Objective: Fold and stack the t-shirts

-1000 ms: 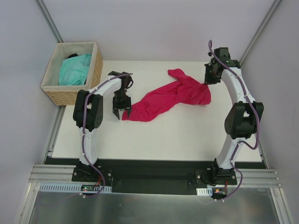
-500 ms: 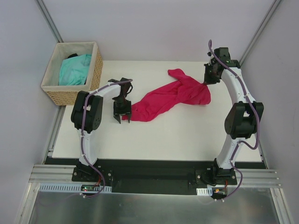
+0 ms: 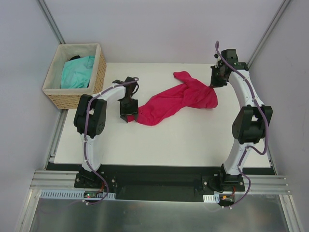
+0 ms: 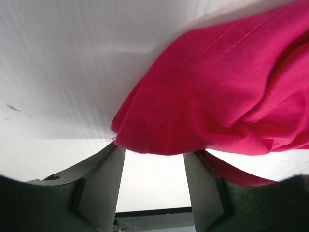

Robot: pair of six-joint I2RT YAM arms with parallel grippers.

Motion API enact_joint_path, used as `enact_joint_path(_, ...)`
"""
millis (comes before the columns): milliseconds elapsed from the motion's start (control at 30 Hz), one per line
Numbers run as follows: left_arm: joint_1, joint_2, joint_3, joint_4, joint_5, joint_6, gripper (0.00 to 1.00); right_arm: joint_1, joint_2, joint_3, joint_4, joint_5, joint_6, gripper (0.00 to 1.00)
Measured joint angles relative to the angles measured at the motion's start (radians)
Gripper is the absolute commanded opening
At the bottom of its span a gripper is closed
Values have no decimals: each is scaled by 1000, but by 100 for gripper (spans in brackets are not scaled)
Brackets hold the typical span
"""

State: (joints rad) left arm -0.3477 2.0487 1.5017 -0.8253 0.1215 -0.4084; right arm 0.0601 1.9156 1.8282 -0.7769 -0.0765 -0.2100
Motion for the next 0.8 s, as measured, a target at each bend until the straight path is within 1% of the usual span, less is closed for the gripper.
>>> enact_joint_path(467, 0, 0, 26, 15, -30, 4, 50, 0, 0, 0, 0, -11, 0, 1)
enact_joint_path(667, 0, -1, 22, 13, -30, 5, 52, 0, -2, 0, 0, -11, 0, 1)
enact_joint_path(800, 0, -29, -19, 12, -37, 4, 54, 0, -2, 0, 0, -15, 0, 1)
